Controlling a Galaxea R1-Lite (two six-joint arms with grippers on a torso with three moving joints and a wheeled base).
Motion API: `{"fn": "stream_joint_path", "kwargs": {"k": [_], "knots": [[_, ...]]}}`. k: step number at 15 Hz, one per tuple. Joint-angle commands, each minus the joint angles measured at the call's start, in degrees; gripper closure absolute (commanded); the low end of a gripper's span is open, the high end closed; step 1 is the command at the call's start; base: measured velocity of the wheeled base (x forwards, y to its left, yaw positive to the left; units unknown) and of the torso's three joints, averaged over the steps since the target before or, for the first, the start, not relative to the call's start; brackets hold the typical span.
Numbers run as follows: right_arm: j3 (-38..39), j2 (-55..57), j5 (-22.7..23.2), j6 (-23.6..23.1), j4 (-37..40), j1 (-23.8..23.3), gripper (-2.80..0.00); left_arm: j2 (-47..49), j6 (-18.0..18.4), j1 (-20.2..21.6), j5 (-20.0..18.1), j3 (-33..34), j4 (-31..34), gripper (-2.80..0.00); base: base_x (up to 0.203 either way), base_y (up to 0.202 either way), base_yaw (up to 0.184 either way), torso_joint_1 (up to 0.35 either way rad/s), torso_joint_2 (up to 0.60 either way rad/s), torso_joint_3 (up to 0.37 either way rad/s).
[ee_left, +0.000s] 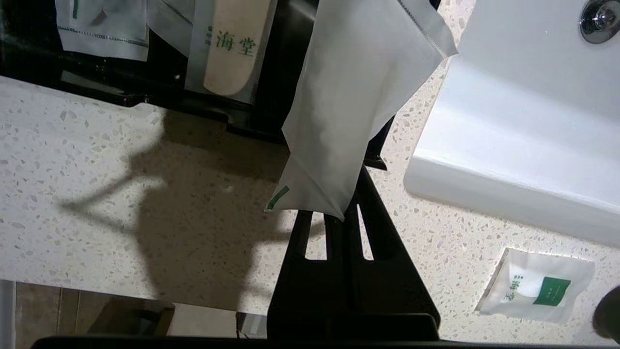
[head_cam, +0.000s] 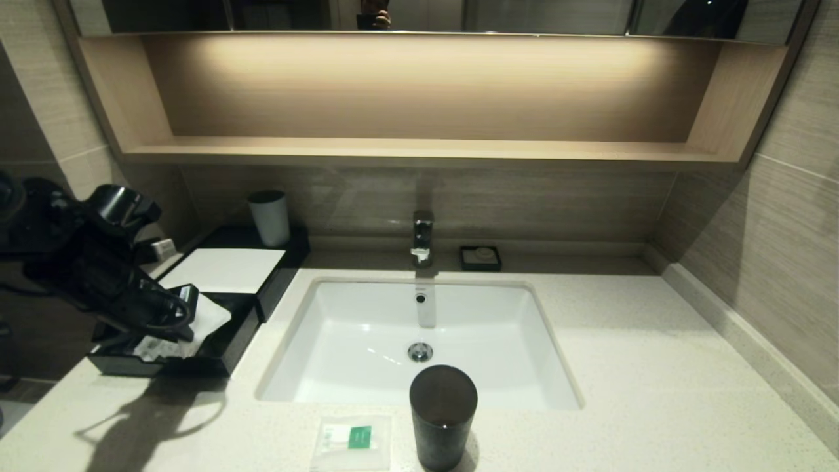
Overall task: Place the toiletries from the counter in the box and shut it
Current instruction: Place the bathroom toiletry into the drawer
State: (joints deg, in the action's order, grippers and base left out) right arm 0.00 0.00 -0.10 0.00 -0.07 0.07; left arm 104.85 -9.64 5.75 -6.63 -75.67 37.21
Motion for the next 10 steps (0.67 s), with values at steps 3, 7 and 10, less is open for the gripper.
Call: {"fn": "stream_joint_path", "kwargs": {"k": [3, 7, 10], "knots": [[0.1, 0.0, 0.0, 0.0, 0.0, 0.0, 0.0, 4.2, -0.1, 0.2, -0.5, -2.4, 0.2, 0.0, 0.0, 0.0, 0.0, 0.0, 0.0, 0.0], [0.1, -0.1, 0.0, 0.0, 0.0, 0.0, 0.0, 6.7, -0.2, 0.2, -0.5, -5.1, 0.5, 0.0, 0.0, 0.0, 0.0, 0.0, 0.0, 0.0], [0.1, 0.0, 0.0, 0.0, 0.0, 0.0, 0.0, 7.8, -1.2, 0.2, -0.5, -7.5, 0.9, 0.0, 0.0, 0.0, 0.0, 0.0, 0.0, 0.0]]}}
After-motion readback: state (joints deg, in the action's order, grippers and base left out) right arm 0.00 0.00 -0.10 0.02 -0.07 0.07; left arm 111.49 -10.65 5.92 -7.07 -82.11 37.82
